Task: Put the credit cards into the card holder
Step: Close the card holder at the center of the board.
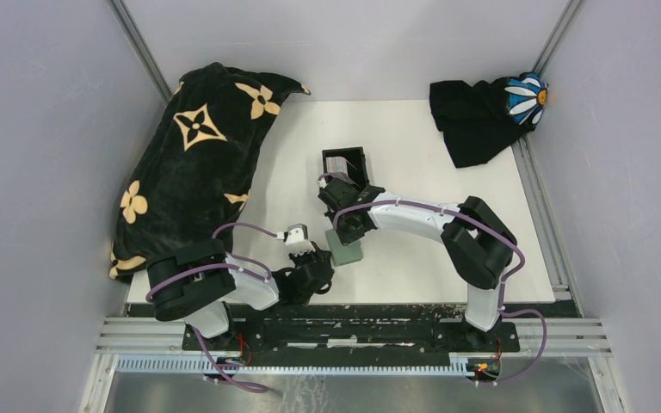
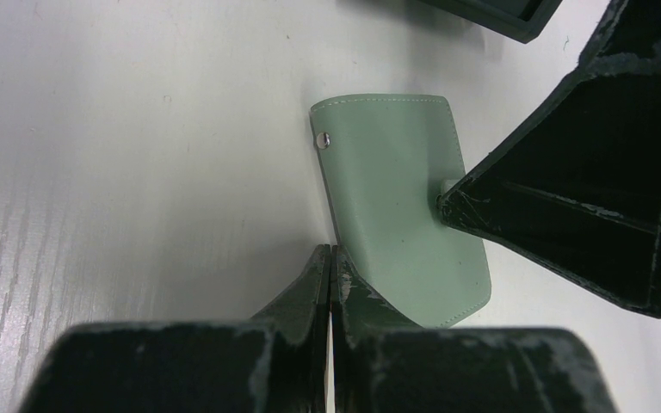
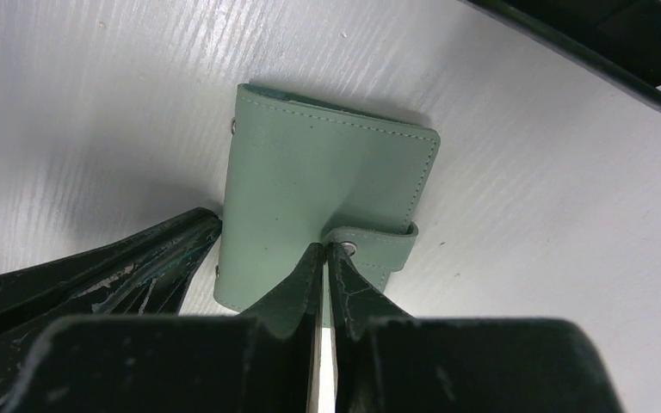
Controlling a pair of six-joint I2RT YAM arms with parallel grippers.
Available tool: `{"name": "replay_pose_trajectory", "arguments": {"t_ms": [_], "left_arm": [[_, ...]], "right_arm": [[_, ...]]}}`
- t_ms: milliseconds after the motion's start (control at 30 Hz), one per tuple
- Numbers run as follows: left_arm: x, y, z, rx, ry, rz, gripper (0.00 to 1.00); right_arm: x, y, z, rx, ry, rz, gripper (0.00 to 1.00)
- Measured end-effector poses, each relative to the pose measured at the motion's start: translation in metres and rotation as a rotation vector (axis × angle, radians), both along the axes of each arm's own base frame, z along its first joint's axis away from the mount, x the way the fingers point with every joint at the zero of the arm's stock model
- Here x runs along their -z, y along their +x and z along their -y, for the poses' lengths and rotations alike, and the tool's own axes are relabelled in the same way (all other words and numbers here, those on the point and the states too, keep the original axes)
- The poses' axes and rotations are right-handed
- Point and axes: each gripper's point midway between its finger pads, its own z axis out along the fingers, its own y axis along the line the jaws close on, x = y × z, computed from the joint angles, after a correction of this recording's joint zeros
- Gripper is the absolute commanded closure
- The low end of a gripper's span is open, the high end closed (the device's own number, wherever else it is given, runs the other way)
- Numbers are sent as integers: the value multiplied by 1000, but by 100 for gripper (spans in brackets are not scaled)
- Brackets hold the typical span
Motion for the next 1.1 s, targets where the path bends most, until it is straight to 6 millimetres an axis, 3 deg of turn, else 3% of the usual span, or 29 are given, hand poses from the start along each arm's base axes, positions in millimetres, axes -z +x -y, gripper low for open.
{"name": "replay_pose_trajectory", "arguments": {"t_ms": [1100], "left_arm": [[1, -1, 2, 4, -1, 1, 97]], "right_arm": [[2, 12, 0, 23, 5, 14, 93]]}}
